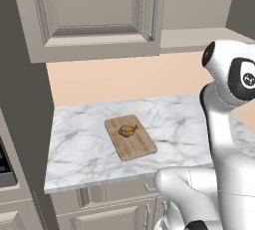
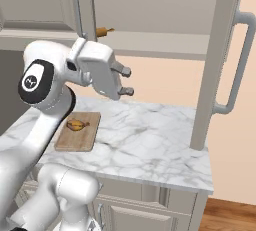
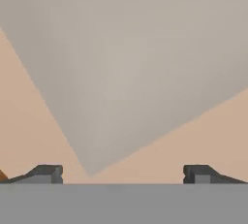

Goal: Open the cabinet, retrieve the rolling pin, and place it next to the meat on the cutting board to prepare for tenderizing.

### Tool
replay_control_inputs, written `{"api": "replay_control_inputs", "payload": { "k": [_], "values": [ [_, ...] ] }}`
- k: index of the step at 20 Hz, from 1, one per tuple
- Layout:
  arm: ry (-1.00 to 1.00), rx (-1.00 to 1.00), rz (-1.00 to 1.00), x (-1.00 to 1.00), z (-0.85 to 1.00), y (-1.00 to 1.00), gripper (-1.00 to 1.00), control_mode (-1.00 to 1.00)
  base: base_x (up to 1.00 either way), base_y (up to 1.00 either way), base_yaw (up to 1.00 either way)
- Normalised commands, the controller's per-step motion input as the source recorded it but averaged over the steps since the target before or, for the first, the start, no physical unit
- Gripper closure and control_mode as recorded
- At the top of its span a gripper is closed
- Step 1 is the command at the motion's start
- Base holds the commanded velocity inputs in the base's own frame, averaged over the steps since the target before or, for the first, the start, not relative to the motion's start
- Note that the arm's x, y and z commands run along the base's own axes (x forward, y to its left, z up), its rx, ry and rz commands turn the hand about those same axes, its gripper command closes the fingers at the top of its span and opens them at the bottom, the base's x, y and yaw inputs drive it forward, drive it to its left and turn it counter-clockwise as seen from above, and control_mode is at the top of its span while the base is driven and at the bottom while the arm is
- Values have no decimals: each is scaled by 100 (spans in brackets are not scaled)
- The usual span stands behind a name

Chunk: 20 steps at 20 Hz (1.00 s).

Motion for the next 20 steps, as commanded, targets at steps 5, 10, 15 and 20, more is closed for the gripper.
{"api": "replay_control_inputs", "payload": {
  "k": [5,10,15,20],
  "values": [
    [-24,16,6,-28,25,74,-100,-100,0,0,0],
    [-20,17,12,-14,14,74,-100,-100,0,0,0],
    [-19,17,16,0,5,62,-100,-100,0,0,0],
    [-21,16,22,7,1,50,-100,-100,0,0,0]
  ]
}}
